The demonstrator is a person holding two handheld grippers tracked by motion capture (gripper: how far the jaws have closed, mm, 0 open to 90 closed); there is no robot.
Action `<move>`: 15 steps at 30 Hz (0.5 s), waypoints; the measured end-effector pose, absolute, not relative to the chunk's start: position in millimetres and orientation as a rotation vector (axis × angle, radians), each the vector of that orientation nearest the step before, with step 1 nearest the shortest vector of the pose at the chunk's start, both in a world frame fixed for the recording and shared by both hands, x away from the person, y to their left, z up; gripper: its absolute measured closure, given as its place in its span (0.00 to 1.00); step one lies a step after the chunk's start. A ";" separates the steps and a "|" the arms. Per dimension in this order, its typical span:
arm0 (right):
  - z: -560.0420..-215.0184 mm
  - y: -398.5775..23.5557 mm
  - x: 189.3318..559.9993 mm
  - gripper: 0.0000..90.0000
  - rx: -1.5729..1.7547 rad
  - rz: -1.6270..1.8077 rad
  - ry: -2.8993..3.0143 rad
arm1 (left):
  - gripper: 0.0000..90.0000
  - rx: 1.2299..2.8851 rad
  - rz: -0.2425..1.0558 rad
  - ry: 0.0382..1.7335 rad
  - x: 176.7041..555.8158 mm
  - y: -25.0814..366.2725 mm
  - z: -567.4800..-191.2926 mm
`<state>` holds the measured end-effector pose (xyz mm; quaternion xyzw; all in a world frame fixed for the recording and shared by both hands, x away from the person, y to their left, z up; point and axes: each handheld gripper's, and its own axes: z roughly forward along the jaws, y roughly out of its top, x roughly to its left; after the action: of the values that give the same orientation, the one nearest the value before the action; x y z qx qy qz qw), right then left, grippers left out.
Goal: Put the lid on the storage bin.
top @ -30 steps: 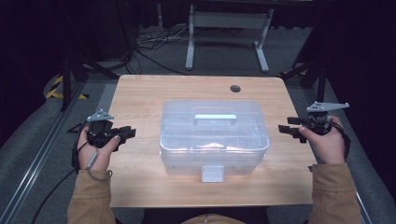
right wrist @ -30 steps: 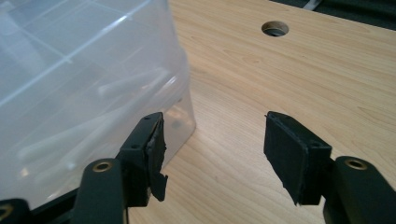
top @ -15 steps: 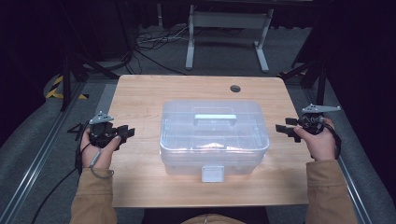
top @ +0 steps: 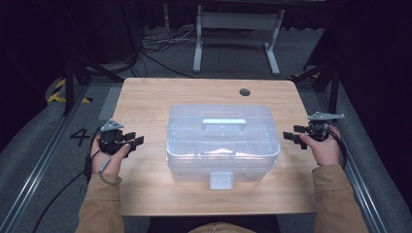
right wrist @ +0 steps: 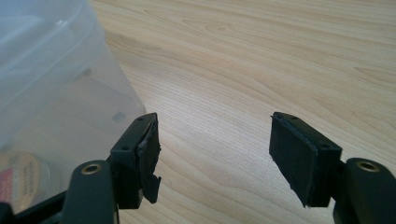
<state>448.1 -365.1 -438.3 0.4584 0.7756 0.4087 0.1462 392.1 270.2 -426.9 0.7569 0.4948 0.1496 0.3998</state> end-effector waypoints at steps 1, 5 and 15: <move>-439.6 -364.8 448.4 0.38 1.325 1.176 2.231 | 0.62 1.915 0.379 1.252 392.1 270.2 -426.9; -445.3 -363.9 450.5 0.39 1.330 1.175 2.232 | 0.61 1.926 0.389 1.255 394.4 268.5 -433.8; -461.1 -358.9 455.3 0.40 1.328 1.164 2.247 | 0.61 1.991 0.393 1.254 399.6 259.8 -444.8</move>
<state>455.3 -358.9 -461.1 0.4599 0.7785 0.4030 0.1414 399.6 259.8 -444.8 0.7758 0.4884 0.1531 0.3690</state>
